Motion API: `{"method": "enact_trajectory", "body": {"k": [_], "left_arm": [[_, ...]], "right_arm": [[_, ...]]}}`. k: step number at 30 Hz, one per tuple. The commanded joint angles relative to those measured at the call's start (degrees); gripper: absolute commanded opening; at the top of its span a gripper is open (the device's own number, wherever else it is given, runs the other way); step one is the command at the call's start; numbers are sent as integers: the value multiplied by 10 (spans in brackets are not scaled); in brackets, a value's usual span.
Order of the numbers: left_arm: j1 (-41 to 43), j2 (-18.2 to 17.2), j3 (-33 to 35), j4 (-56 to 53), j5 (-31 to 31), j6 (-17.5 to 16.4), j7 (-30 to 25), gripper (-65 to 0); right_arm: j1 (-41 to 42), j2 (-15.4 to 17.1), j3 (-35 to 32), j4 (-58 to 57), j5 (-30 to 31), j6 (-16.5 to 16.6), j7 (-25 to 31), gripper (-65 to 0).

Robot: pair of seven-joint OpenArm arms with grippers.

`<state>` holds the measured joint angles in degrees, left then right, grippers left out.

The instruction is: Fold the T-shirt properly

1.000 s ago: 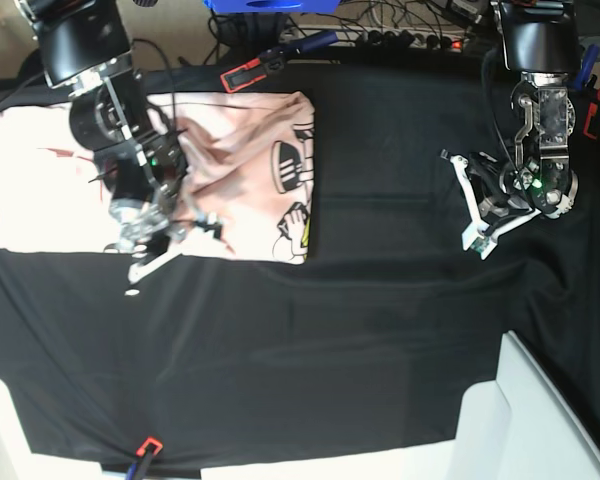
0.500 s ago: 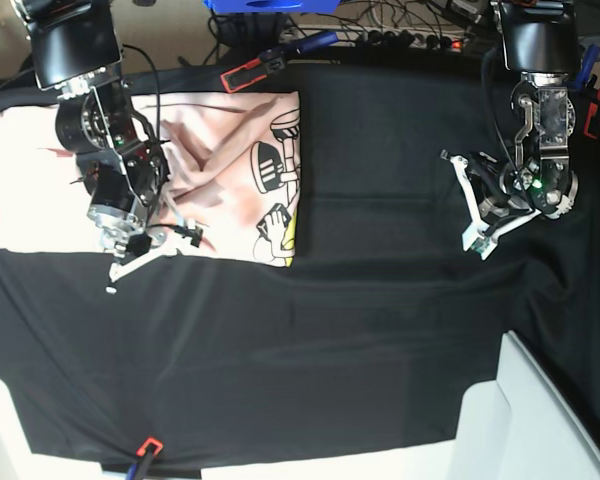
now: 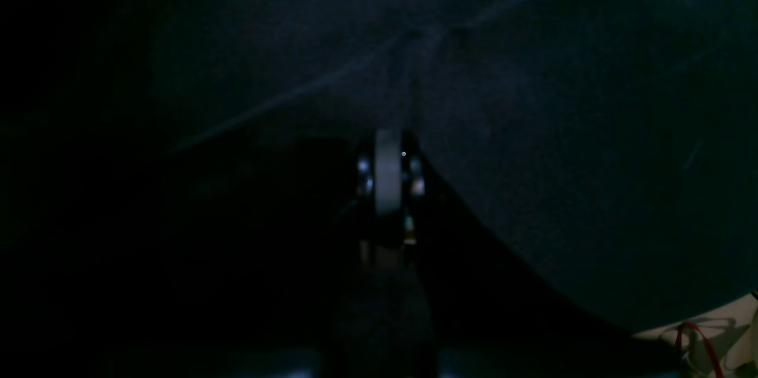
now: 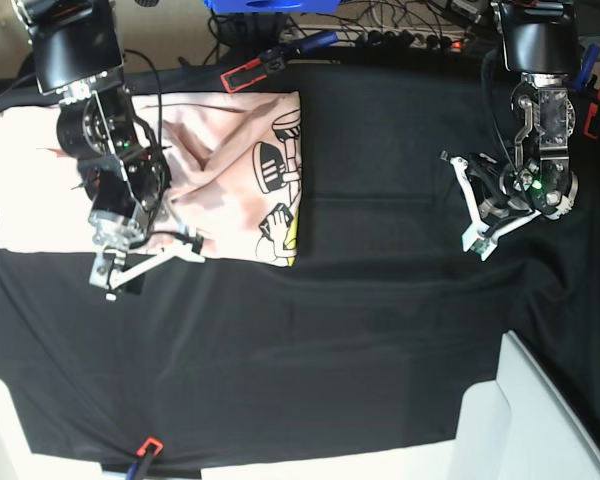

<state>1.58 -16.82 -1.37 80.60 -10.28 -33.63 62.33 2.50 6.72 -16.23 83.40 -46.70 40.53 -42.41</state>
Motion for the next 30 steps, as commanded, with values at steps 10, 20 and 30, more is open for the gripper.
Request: {"method": "enact_trajectory", "body": {"k": [10, 20, 30], "left_arm": [[-7, -1, -3, 8, 1, 0, -2, -650], [-6, -2, -3, 8, 1, 0, -2, -650], [-7, -3, -3, 8, 1, 0, -2, -650]], "right_arm": [[-3, -18, 28, 68, -5, -5, 4, -305], [-3, -49, 30, 56, -3, -5, 0, -647], [-23, -58, 33, 44, -3, -5, -5, -647]]}}
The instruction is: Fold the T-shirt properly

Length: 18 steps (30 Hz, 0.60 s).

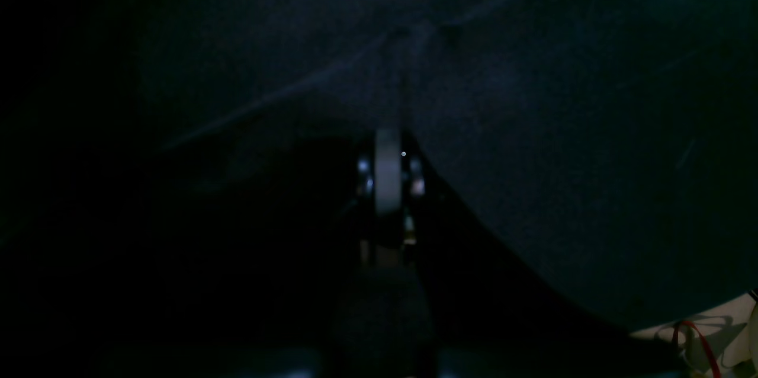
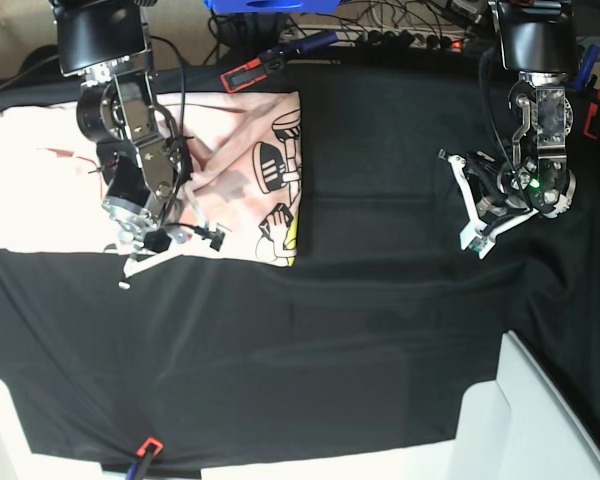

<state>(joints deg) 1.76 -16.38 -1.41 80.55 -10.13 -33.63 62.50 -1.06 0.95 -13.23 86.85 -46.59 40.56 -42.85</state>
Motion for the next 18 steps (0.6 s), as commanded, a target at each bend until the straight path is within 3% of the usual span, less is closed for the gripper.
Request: {"method": "enact_trajectory", "body": {"k": [1, 9, 18], "left_arm": [[-8, -7, -3, 8, 0, 0, -4, -650], [-7, -7, -3, 8, 0, 0, -4, -650], [-7, -10, -3, 8, 0, 0, -5, -650]], "right_arm": [[13, -2, 4, 8, -4, -6, -5, -647], [37, 1, 18, -35, 59, -6, -5, -647], [79, 1, 66, -88, 59, -6, 13, -647]]}}
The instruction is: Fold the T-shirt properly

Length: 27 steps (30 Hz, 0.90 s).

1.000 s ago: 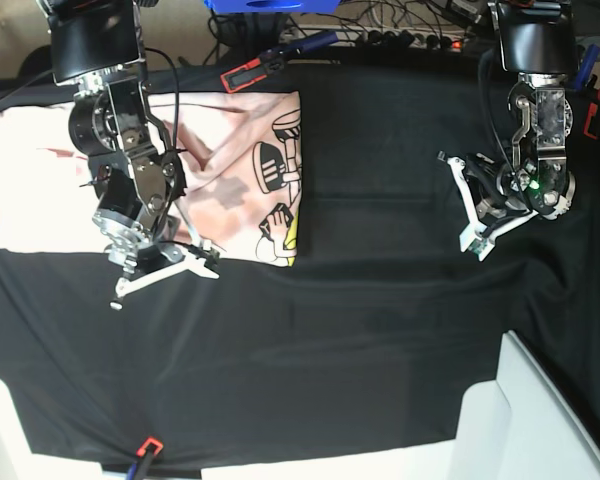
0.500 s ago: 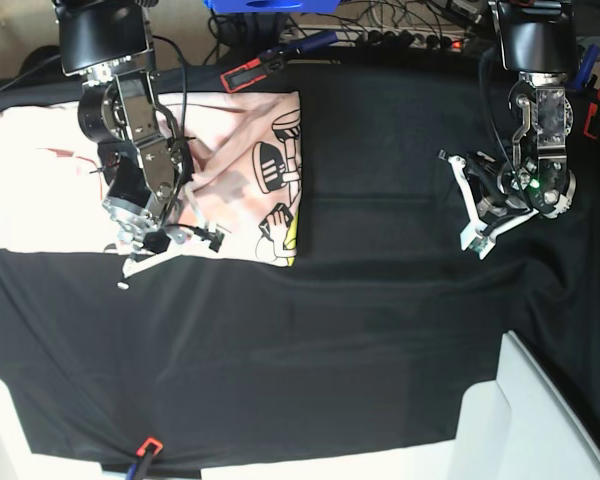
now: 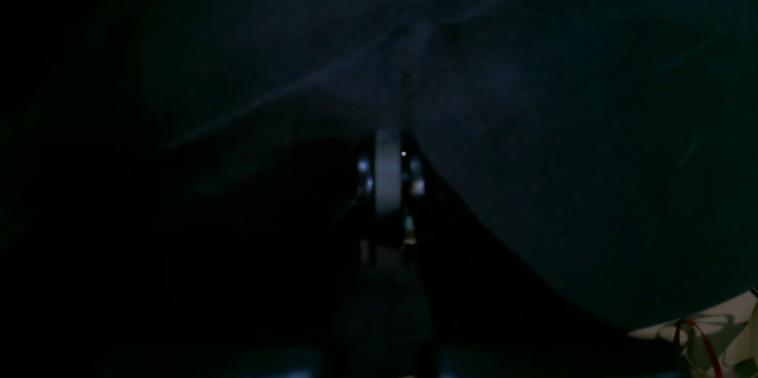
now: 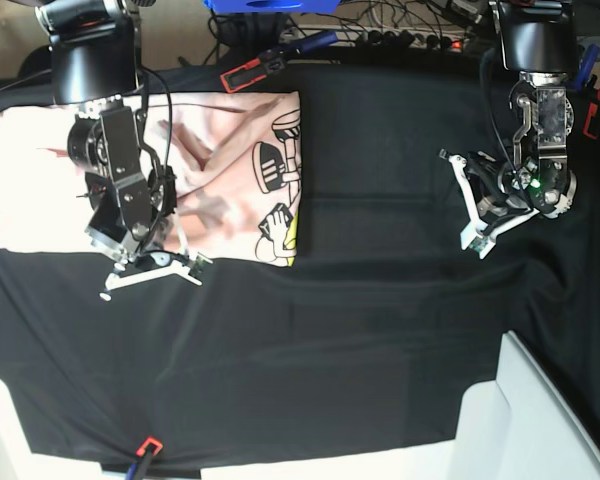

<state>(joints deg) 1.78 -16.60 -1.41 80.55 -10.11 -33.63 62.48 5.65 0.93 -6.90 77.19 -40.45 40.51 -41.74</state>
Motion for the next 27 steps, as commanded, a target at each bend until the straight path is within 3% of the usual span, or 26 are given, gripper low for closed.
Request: {"method": "enact_trajectory", "body": {"k": [1, 10, 19, 25, 27], "left_arm": [[-7, -8, -3, 8, 0, 0, -5, -650], [-9, -8, -3, 8, 0, 0, -5, -650], [-10, -8, -3, 8, 0, 0, -5, -650], [-13, -6, -3, 8, 0, 0, -5, -650], [-13, -5, -3, 8, 0, 0, -5, -650]], "right_arm": [[13, 2, 10, 0, -2, -5, 10, -647], [25, 2, 35, -58, -7, -5, 47, -647], [-17, -3, 36, 130, -34, -5, -65, -647], [-41, -3, 102, 233, 90, -5, -156, -640], [-41, -3, 149, 258, 158, -5, -194, -599]]}}
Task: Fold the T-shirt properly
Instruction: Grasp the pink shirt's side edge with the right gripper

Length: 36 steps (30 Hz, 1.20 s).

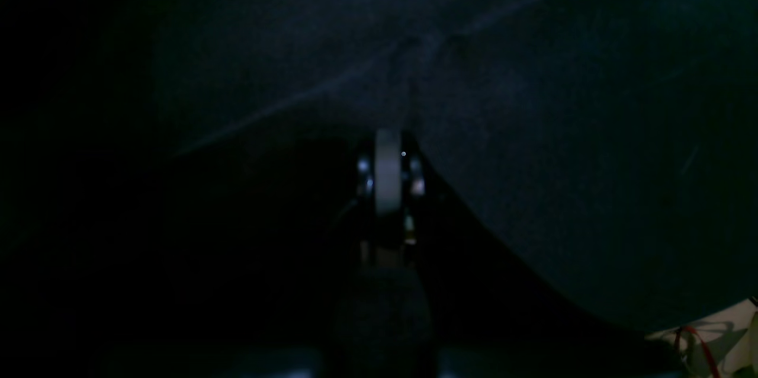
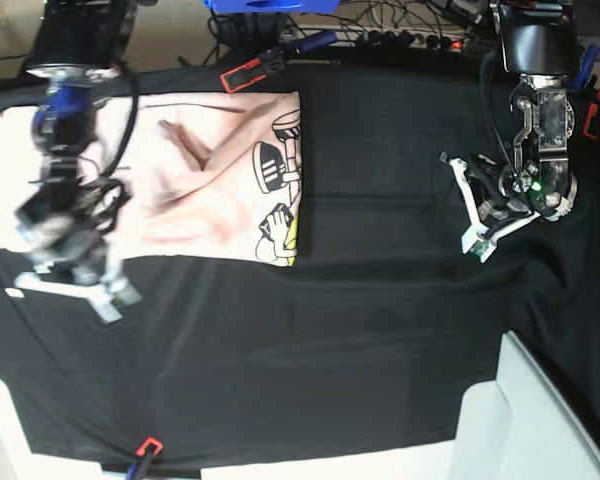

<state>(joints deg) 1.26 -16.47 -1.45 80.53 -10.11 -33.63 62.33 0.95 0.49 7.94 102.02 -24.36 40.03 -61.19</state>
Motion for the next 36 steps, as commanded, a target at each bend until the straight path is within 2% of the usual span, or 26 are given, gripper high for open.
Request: {"method": "enact_trajectory", "body": {"k": [1, 3, 6, 8, 9, 15, 20, 28, 36], "left_arm": [[-8, -6, -3, 8, 0, 0, -3, -650], [-8, -6, -3, 8, 0, 0, -3, -650], [-8, -6, -3, 8, 0, 0, -3, -650], [-8, -6, -3, 8, 0, 0, -4, -650], [-8, -7, -3, 8, 0, 0, -4, -650], [-9, -8, -3, 14, 0, 0, -8, -650], [-2, -8, -3, 10, 0, 0, -76, -650], [-8, -7, -3, 10, 0, 0, -84, -650], [-9, -6, -3, 13, 0, 0, -85, -650]], "right_arm": [[6, 2, 20, 18, 28, 0, -14, -573], [5, 2, 63, 30, 88, 0, -38, -476], [-7, -1, 115, 46, 151, 0, -46, -319], [-21, -23, 148, 62, 186, 0, -43, -238], [-27, -32, 157, 69, 197, 0, -43, -218], [-65, -47, 163, 72, 258, 0, -48, -207], [-101, -47, 163, 70, 313, 0, -49, -207], [-137, -54, 162, 69, 318, 0, -64, -207], [-180, -52, 73, 69, 329, 0, -55, -209]]}}
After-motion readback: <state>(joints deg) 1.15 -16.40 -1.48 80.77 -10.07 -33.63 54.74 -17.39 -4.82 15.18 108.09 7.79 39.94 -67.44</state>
